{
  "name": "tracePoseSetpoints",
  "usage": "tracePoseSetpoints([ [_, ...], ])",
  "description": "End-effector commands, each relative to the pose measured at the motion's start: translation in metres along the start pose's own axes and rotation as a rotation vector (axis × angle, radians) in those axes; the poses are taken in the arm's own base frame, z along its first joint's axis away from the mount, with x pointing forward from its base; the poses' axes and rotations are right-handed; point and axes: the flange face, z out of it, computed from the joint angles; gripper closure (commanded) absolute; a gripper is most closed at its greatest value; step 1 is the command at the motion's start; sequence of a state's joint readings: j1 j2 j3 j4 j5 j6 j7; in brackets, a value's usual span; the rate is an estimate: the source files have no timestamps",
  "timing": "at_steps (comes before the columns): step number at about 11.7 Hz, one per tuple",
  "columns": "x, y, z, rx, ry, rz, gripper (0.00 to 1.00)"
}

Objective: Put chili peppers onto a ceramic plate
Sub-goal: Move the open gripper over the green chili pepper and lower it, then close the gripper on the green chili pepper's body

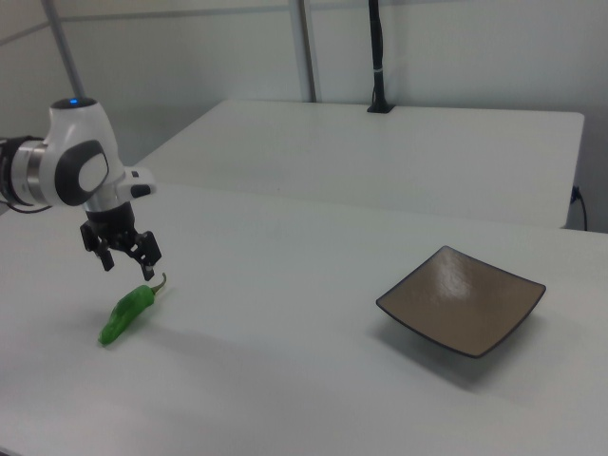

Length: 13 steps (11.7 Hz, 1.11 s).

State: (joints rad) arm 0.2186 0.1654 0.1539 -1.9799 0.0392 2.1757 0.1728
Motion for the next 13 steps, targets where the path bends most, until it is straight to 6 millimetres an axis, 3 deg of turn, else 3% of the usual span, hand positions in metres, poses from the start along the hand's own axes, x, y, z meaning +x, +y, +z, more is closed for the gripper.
tracePoseSetpoints([
  [1,0.000,-0.008,0.036,0.019,-0.015,0.008,0.00],
  [8,-0.006,-0.018,0.079,0.019,-0.065,-0.013,0.00],
  [9,-0.006,-0.018,0.080,0.019,-0.066,-0.012,0.07],
  [11,-0.006,-0.018,0.079,0.010,-0.062,0.002,0.67],
  [13,-0.005,-0.018,0.078,0.010,-0.059,0.001,0.88],
])
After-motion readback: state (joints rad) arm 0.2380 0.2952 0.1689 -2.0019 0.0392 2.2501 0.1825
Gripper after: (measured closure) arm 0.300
